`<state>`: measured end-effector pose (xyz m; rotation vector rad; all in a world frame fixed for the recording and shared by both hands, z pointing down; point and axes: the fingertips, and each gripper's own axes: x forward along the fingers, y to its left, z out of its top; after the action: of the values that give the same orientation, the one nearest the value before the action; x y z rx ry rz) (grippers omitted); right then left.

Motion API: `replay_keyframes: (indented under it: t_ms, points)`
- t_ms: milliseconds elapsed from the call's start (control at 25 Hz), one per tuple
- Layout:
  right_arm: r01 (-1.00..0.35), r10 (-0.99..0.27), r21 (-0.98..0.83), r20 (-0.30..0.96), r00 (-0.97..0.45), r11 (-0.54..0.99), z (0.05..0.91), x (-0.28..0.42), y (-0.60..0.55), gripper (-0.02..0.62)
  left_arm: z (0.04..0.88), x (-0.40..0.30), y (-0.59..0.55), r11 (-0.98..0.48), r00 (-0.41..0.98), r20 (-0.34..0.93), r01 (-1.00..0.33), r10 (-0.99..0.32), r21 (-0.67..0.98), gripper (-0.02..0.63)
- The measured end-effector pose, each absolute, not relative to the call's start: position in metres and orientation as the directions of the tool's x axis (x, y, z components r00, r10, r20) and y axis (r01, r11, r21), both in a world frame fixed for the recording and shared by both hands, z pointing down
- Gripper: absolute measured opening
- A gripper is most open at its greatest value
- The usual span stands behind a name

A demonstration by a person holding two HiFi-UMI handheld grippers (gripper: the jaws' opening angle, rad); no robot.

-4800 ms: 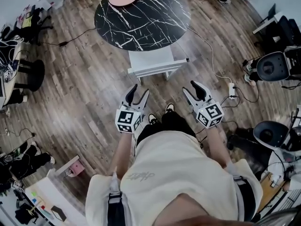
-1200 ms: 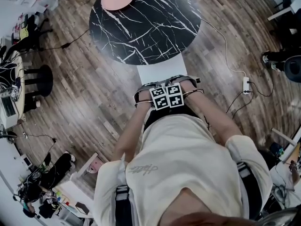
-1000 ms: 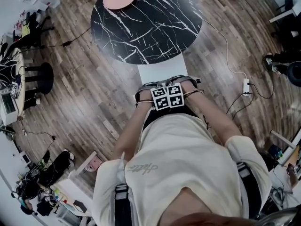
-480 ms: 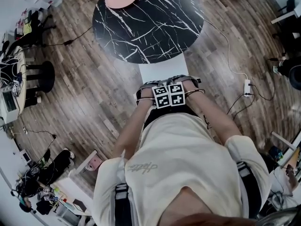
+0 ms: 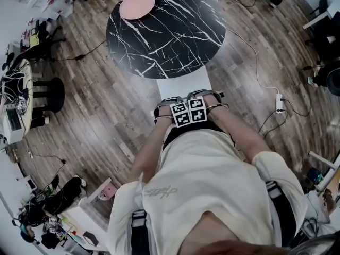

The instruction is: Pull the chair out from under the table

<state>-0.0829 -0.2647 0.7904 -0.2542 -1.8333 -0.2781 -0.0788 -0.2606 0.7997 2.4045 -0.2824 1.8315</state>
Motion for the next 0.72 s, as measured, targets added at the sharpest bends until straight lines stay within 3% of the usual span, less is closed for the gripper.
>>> replay_keyframes:
  t_ms: [80, 160, 720]
  points:
    - [0.306, 0.046, 0.042, 0.961, -0.274, 0.951, 0.7900, -0.0828, -0.2633, 0.081, 0.7979, -0.0793, -0.2613, -0.972, 0.266, 0.960, -0.236, -0.081, -0.016, 0.144]
    - [0.300, 0.057, 0.027, 0.961, -0.270, 0.954, 0.7899, -0.0827, -0.2620, 0.081, 0.7941, -0.0816, -0.2638, -0.962, 0.278, 0.957, -0.273, -0.078, 0.001, 0.087]
    - [0.311, 0.075, 0.013, 0.959, -0.272, 0.950, 0.7877, -0.0827, -0.2555, 0.081, 0.7893, -0.0833, -0.2577, -0.952, 0.274, 0.960, -0.304, -0.061, 0.026, 0.087]
